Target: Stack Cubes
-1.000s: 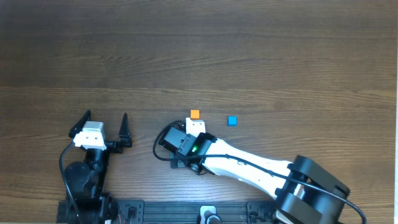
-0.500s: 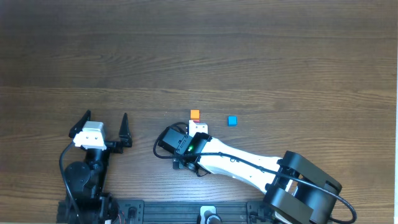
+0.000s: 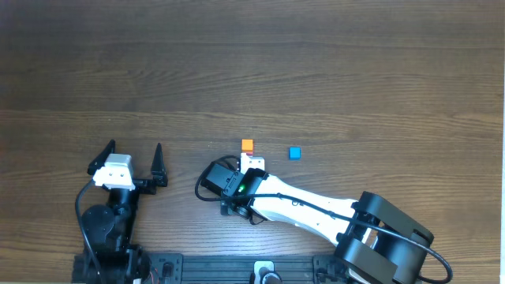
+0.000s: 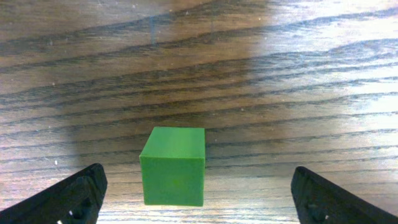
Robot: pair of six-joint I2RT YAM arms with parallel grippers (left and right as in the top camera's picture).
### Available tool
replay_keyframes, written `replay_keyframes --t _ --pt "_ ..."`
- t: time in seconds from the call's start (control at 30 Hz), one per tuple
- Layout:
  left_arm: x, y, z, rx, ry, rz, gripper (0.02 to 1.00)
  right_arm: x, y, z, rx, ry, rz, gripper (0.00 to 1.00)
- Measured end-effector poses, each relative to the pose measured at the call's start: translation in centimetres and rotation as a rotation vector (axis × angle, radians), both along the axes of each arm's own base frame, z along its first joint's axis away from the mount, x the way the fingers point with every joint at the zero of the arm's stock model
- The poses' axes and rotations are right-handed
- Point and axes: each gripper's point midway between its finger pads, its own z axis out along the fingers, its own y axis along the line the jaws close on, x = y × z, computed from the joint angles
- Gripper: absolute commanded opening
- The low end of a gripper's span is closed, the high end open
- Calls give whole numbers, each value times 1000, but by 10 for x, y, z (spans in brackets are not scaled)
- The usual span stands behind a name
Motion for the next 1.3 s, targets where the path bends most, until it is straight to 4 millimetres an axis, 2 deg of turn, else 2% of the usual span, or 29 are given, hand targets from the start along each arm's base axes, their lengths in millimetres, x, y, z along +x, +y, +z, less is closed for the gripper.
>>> replay_keyframes --t 0.2,0.4,0.43,0.67,1.07,1.3 --pt "0 0 0 0 0 0 1000 -2 1 -1 -2 1 3 831" --pt "0 0 0 0 0 0 1000 -3 4 -8 -8 6 13 687" --pt "0 0 0 0 0 0 998 -3 5 -8 -7 4 15 638" --pt "0 0 0 0 0 0 1000 -2 6 -8 -1 2 13 533" --pt "0 0 0 0 0 0 1000 -1 9 -7 9 -4 13 297" --pt "0 0 0 0 0 0 998 0 10 -7 15 -8 13 226"
